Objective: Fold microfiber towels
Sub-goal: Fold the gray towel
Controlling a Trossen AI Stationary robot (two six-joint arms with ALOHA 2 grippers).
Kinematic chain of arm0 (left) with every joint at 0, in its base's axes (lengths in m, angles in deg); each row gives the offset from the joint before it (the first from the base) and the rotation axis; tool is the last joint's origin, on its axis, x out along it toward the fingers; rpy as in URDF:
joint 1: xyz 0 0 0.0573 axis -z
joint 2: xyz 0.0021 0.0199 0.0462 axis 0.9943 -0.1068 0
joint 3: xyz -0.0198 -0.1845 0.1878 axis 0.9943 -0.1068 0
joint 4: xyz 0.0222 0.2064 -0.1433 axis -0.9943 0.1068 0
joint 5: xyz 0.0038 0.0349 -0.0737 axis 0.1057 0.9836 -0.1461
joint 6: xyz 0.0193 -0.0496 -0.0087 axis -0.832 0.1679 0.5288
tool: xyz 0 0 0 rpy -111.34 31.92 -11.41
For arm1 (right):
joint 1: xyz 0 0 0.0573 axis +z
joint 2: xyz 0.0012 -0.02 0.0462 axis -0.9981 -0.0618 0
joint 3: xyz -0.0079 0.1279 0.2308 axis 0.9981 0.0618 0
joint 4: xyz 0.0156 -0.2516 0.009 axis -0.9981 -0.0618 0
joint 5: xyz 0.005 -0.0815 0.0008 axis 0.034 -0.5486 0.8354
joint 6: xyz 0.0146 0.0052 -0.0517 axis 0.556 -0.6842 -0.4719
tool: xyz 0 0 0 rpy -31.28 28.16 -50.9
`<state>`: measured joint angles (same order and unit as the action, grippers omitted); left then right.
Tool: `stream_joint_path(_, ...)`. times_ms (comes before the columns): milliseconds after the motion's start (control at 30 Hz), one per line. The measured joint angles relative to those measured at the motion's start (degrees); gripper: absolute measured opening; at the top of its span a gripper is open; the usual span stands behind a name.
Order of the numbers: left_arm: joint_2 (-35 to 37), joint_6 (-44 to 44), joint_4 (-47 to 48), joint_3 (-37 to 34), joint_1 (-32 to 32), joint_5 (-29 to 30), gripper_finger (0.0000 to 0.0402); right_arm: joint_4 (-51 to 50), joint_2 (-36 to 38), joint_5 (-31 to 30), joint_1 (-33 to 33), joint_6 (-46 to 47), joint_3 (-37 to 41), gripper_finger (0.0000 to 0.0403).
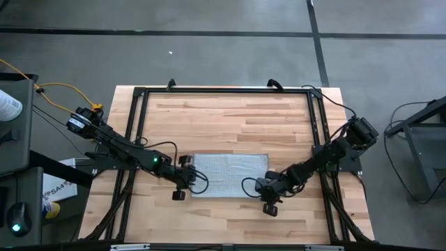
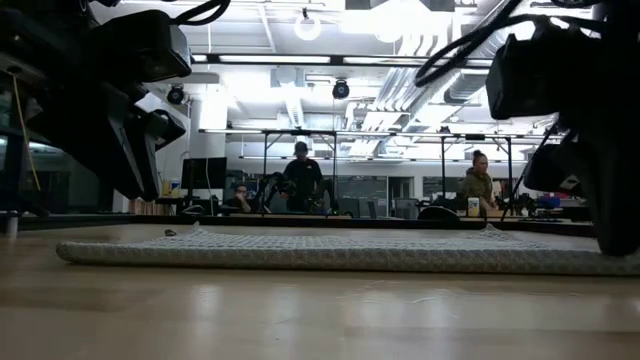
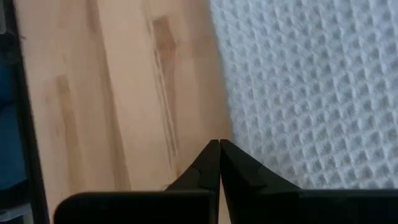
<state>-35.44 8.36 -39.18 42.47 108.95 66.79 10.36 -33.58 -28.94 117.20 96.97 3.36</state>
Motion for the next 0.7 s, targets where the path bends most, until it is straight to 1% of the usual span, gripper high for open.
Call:
stream_joint_path(167, 0.0, 0.2, 0.0, 0.0, 0.0, 0.0, 0.0084, 1.4, 0.0, -0.8, 0.0, -0.8, 0.0, 0.0002)
stream_joint_path(433, 0.0, 0.2, 0.0, 0.0, 0.0, 0.0, 0.0084, 1.7, 0.0, -6.8, 0.0, -1.9, 0.0, 0.0002)
stream_joint_path(567, 0.0, 0.2, 0.0, 0.0, 0.0, -0.1, 0.0084, 0.6, 0.0, -5.8, -0.1, -1.3, 0.0, 0.0002)
stream_joint_path(700, 0.0, 0.3, 0.0, 0.0, 0.0, -0.1, 0.0084, -2.5, 0.0, -4.8, -0.1, 0.6, 0.0, 0.0002)
